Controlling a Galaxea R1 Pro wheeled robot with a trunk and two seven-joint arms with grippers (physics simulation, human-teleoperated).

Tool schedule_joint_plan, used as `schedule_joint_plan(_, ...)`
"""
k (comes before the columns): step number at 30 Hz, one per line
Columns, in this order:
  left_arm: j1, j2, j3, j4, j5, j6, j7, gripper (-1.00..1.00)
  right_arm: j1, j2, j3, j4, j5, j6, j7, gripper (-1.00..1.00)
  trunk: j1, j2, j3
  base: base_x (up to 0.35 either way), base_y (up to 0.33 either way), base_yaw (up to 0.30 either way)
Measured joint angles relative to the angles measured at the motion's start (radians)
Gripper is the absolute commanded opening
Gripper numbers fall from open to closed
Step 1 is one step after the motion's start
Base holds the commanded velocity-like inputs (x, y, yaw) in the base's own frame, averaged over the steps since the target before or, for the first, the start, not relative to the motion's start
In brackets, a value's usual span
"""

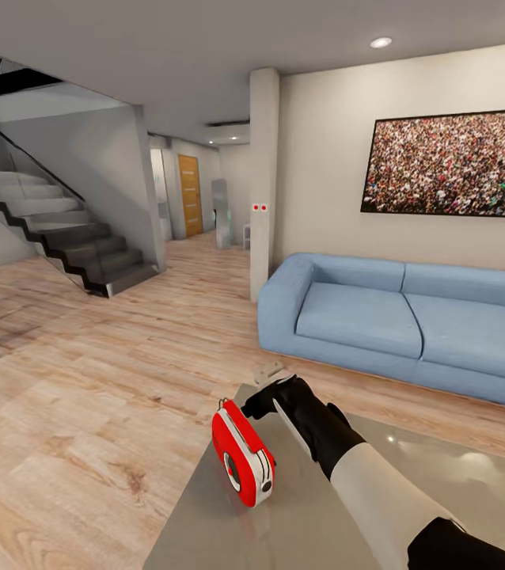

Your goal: Turn on the radio receiver that's on the table in the living room.

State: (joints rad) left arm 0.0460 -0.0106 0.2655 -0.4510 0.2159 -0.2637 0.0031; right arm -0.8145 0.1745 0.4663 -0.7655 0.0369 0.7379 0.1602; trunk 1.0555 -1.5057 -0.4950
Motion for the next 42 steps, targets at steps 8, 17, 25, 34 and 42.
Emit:
schedule_joint_plan(8, 0.0, 0.0, 0.0, 0.0, 0.0, 0.0, 0.0, 1.0, 0.0, 0.0, 0.0, 0.0, 0.0, 0.0, 0.001, 1.0, 0.031, -0.056, -0.025, 0.0, 0.0, 0.0)
schedule_joint_plan(17, 0.0, 0.001, 0.0, 0.0, -0.001, 0.001, 0.0, 1.0, 0.0, 0.0, 0.0, 0.001, 0.0, -0.001, 0.001, 1.0, 0.035, -0.063, -0.028, 0.0, 0.0, 0.0)
schedule_joint_plan(25, 0.0, 0.001, 0.0, 0.0, -0.001, 0.001, 0.0, 1.0, 0.0, 0.0, -0.001, 0.002, -0.013, -0.001, 0.021, 1.0, 0.035, -0.063, -0.036, 0.0, 0.0, 0.0)
schedule_joint_plan(34, 0.0, 0.003, 0.0, 0.0, -0.003, 0.001, 0.0, 1.0, 0.0, -0.005, -0.002, 0.003, -0.058, -0.003, 0.083, 1.0, 0.035, -0.063, -0.05, 0.0, 0.0, 0.0)
schedule_joint_plan(42, 0.0, 0.003, 0.0, 0.0, -0.003, 0.001, 0.0, 1.0, 0.0, -0.006, -0.002, 0.003, -0.057, -0.004, 0.079, 1.0, 0.035, -0.063, -0.063, 0.0, 0.0, 0.0)
